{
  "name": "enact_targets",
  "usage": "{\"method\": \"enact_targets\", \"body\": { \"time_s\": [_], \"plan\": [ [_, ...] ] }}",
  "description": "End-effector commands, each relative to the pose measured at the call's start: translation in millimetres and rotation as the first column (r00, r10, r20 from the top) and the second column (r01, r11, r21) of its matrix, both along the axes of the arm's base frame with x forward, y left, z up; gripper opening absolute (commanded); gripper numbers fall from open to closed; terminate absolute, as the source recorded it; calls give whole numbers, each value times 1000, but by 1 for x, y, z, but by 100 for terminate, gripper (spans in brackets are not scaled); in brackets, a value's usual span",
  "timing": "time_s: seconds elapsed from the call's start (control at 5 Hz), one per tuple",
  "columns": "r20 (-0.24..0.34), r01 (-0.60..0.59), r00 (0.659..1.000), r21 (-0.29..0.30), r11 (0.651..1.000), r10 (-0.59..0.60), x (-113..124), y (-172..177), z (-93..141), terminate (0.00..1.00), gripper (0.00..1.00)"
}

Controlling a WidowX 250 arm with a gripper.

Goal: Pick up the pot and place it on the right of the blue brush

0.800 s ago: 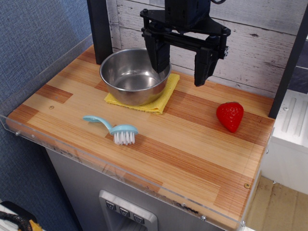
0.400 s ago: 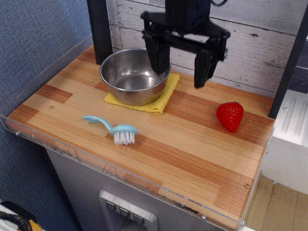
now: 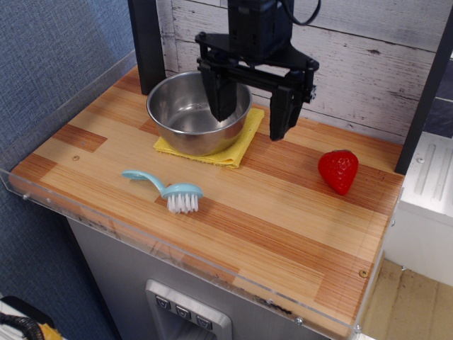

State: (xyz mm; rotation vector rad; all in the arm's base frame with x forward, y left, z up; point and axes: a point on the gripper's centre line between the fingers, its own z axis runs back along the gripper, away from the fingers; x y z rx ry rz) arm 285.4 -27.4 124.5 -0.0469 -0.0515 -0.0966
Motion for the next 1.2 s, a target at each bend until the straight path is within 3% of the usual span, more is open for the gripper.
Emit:
{"method": "enact_targets", "body": {
  "time_s": [0.0, 0.6, 1.0],
  "plan": [
    [66, -36, 997, 27, 999, 34, 18, 31, 3, 0, 100],
    [113, -87, 990, 48, 995, 82, 52, 73, -20, 0, 100],
    [111, -102, 989, 32, 994, 98, 68, 71, -55, 0, 100]
  ]
}}
